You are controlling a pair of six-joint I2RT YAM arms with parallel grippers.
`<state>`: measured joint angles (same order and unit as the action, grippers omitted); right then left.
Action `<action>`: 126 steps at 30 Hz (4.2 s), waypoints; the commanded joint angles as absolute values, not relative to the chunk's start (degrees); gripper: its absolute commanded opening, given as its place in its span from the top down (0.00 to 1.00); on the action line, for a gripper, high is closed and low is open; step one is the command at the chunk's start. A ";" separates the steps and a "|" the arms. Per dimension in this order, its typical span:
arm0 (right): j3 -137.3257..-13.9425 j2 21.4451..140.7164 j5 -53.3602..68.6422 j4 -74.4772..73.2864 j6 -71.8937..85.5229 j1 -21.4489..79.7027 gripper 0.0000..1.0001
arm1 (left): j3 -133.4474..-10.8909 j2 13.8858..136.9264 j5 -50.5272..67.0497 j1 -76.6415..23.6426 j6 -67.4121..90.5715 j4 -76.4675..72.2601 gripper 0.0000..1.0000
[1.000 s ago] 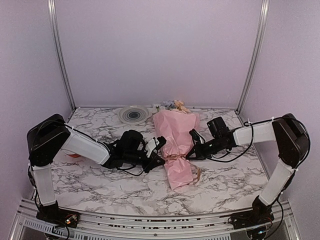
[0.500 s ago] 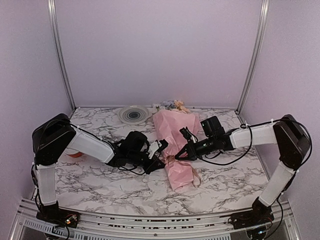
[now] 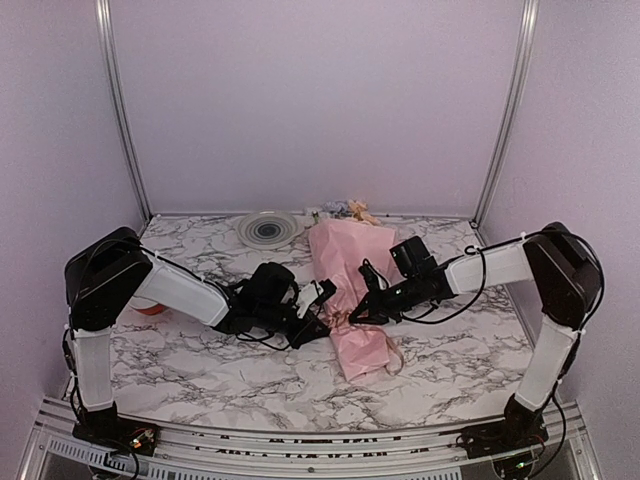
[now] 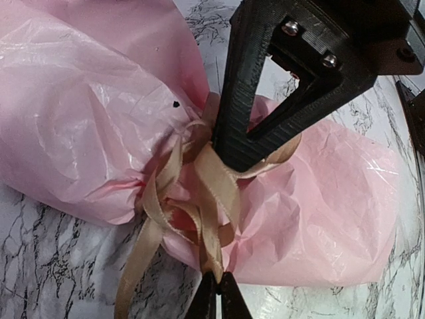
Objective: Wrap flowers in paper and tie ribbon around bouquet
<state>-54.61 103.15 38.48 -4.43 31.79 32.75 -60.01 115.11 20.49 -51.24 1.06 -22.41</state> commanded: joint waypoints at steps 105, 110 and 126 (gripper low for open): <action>-59.27 98.75 42.00 -12.50 26.63 31.46 0.81 | -57.33 116.70 -1.14 -57.57 -16.48 -37.70 0.93; -62.05 97.11 41.05 -16.99 22.75 28.68 0.82 | -57.12 116.70 -1.07 -57.49 -16.04 -37.68 0.93; -78.03 110.78 34.19 -28.91 2.77 34.11 0.79 | -57.04 116.32 -0.05 -57.48 -14.59 -37.76 0.92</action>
